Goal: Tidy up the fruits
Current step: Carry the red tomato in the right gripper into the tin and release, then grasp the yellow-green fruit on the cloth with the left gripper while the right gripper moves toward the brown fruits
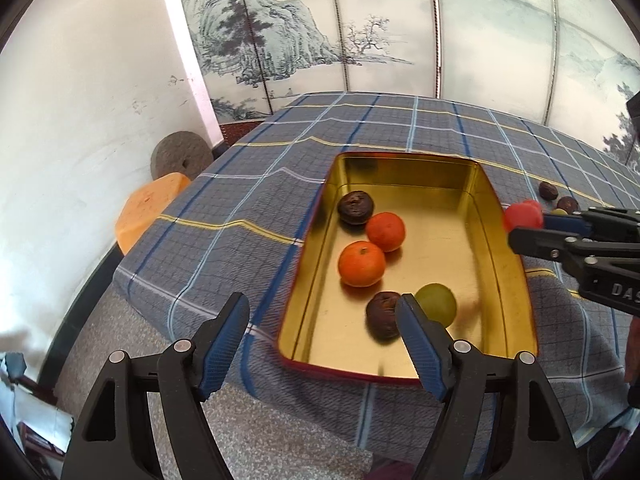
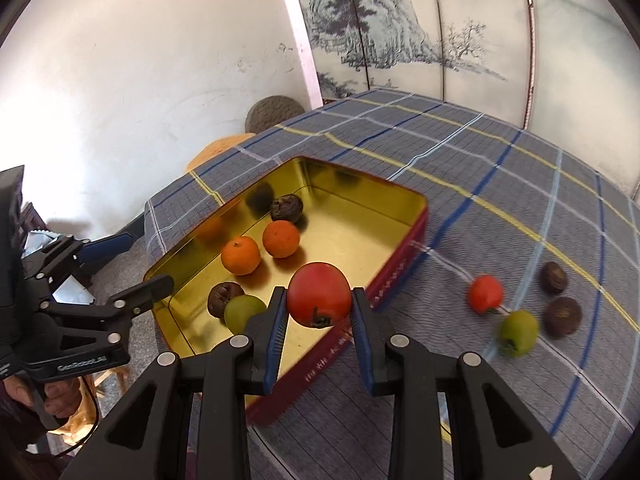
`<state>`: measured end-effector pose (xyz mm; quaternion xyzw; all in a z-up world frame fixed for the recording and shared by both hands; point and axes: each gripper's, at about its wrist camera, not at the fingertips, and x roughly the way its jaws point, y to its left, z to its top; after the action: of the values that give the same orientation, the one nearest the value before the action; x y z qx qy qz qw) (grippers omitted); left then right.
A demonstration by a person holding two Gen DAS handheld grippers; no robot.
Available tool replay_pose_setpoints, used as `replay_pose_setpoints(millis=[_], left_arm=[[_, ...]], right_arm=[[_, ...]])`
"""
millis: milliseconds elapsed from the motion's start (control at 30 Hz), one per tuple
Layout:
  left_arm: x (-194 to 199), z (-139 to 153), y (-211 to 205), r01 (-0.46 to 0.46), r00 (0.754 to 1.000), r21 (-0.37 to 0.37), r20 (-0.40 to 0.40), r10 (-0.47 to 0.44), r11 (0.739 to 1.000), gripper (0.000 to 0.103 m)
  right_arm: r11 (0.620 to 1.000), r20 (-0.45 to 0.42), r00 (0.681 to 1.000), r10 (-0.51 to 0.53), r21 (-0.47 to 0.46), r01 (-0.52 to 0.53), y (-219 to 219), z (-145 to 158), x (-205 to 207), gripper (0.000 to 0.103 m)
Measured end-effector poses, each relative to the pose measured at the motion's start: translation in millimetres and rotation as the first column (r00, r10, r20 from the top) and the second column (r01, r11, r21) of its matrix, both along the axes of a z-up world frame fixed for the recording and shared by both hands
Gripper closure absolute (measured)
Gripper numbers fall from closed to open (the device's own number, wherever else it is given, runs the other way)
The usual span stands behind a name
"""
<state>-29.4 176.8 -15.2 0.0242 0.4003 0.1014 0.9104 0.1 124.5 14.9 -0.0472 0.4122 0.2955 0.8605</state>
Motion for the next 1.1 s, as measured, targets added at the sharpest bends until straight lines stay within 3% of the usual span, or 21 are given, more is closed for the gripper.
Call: replay_pose_setpoints(millis=[333,433,533,667,767,933,1100], left_arm=[[-3.6,-2.6,6.2,-0.011,1.0,0.008,-0.005,0.011,1.0,0.027],[-4.7,-2.6,6.8,-0.009,1.0,0.019,-0.008,0.01,1.0,0.027],[-5.4,-3.1,7.2,-0.01,1.0,0.022,-0.007,0.01,1.0,0.027],[-6.3,-3.1,7.4,-0.011,1.0,0.025,-0.011,0.011,1.0,0.027],[-6.0,-3.0,7.4,-0.006,1.0,0.026,-0.011,0.006,1.0,0.027],[-6.2,-1.2,1.8,0.008,1.0,0.039,-0.013,-0.007,0.999,0.027],[-4.7,2.8,-8.7,0.032,0.999,0.057,-0.012,-0.032,0.998,0.027]], right_arm=[[1.0,-0.023,1.0,0.012,-0.019,-0.013,27.2,-13.3,20.9,0.072],[0.999,-0.002,1.0,-0.016,0.044,0.016,23.6,-1.3,24.8,0.049],[0.993,0.059,0.998,-0.038,0.116,0.031,12.7,16.8,18.0,0.044],[0.989,0.115,0.989,-0.093,0.129,0.078,-12.0,29.2,9.5,0.037],[0.984,0.126,0.979,-0.16,0.105,0.147,-43.0,25.9,3.1,0.029],[0.955,0.081,0.952,-0.295,0.031,0.294,-110.1,2.3,-3.2,0.028],[0.885,0.075,0.896,-0.438,-0.14,0.444,-177.3,-23.5,-15.1,0.028]])
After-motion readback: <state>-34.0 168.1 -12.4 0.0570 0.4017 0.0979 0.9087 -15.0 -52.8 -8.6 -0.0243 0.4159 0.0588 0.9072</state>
